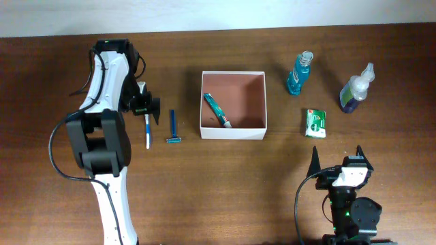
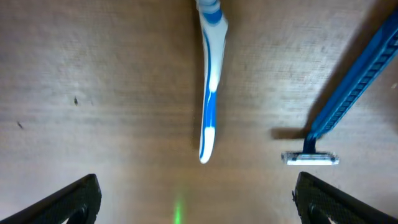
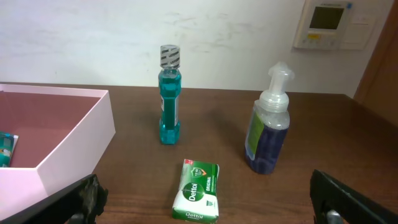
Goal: Pack container
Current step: 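Lower the left gripper and grasp the toothbrush handle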
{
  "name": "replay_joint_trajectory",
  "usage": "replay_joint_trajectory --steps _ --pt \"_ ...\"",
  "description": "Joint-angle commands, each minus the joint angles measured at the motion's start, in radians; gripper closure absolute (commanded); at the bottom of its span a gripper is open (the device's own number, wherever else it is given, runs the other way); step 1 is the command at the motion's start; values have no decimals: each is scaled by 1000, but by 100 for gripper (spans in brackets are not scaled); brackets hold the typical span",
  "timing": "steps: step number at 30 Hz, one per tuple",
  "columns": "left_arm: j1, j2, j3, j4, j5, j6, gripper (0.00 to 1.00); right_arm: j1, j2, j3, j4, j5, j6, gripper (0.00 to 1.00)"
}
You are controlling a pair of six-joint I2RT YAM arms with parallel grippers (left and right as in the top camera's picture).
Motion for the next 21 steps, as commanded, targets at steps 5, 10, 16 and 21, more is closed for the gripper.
replay_joint_trajectory --steps 5,10,16,21 --pt "2 -165 -14 22 -2 -25 1 5 -9 -5 -4 -13 -6 2" --pt "10 -274 -100 156 -48 -25 1 5 -9 -5 -3 -13 -6 2" --pt "14 -274 -261 253 -33 -29 1 5 -9 -5 -3 -13 -6 2" --pt "12 -274 -287 300 -35 -32 1 5 -9 -5 -4 -13 -6 2"
